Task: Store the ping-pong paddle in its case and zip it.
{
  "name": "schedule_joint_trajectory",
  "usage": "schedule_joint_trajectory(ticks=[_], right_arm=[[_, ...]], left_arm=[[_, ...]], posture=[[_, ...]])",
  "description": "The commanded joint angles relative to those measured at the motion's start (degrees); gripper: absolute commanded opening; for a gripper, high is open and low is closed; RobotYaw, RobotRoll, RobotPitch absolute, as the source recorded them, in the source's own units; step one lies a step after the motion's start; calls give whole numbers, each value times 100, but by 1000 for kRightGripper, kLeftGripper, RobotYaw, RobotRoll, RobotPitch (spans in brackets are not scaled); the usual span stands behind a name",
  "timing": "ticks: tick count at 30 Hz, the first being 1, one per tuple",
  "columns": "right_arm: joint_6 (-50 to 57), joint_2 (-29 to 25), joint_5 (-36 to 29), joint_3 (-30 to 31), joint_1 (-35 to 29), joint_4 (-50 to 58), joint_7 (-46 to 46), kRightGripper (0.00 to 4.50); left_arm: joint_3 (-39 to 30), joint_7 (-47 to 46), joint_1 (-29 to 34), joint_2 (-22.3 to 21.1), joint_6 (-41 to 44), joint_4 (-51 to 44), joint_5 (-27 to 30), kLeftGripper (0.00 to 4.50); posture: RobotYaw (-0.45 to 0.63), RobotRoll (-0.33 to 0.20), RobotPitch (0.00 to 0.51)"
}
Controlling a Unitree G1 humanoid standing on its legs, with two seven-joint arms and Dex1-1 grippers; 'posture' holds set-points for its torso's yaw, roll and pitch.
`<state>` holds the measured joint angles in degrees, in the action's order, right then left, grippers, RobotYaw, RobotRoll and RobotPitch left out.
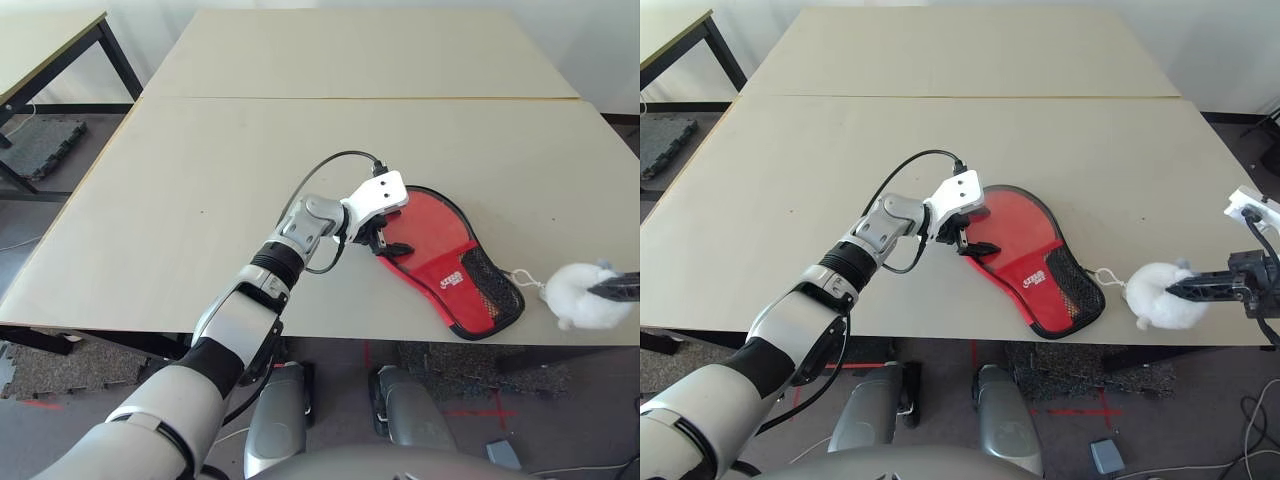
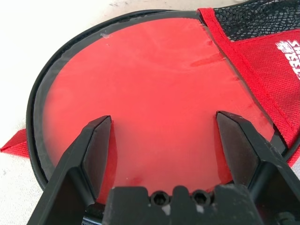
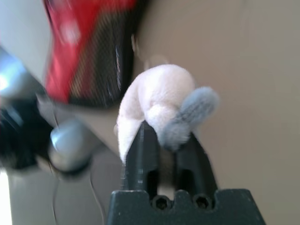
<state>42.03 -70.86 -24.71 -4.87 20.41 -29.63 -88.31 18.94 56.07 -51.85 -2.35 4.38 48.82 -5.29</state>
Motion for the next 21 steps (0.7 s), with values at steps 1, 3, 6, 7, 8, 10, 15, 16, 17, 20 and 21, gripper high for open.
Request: schedule_joint_trajectory(ticks=[1, 3, 6, 7, 8, 10, 15, 16, 17, 20, 21], right_arm=[[757, -21, -608, -535, 429, -104, -195, 1676], [896, 21, -742, -759, 642, -234, -83, 2482], [1064, 66, -862, -992, 816, -385, 81, 3568], [1076, 59, -879, -1022, 795, -377, 70, 3954], [1068, 57, -882, -1044, 760, -357, 74, 4318], [1010, 128, -905, -1200, 759, -382, 247, 4453], [284, 562, -757, -1761, 1002, -847, 1283, 4453], [92, 678, -702, -1833, 977, -879, 1512, 4453], [-114, 813, -663, -1907, 944, -907, 1732, 4453], [-762, 1205, -514, -2049, 873, -1007, 2350, 4453], [-989, 1335, -458, -2081, 862, -1033, 2559, 4453]], left_arm=[[40, 97, 445, -278, 418, -261, -45, 4500], [-12, 193, 653, -469, 648, -718, 49, 4500], [-138, 274, 930, -742, 1102, -1447, 231, 4500], [-190, 269, 1006, -832, 1253, -1674, 287, 4500], [-245, 251, 1070, -914, 1393, -1877, 341, 4500], [-450, 187, 1205, -1104, 1747, -2331, 511, 4500], [-921, -136, 1515, -1509, 2469, -3209, 814, 4500], [-1030, -244, 1586, -1581, 2582, -3353, 859, 4500], [-1165, -375, 1656, -1642, 2685, -3479, 909, 4500], [-1586, -872, 1811, -1730, 2917, -3672, 1035, 4500], [-1727, -1062, 1847, -1728, 2952, -3691, 1067, 4500]], posture=[[-31, 0, 130], [-30, 0, 129], [-25, 0, 129], [-22, 0, 128], [-22, 0, 128], [-21, 0, 128], [-15, 0, 130], [-14, 0, 129], [-10, 0, 130], [-3, 0, 130], [-1, 0, 130]])
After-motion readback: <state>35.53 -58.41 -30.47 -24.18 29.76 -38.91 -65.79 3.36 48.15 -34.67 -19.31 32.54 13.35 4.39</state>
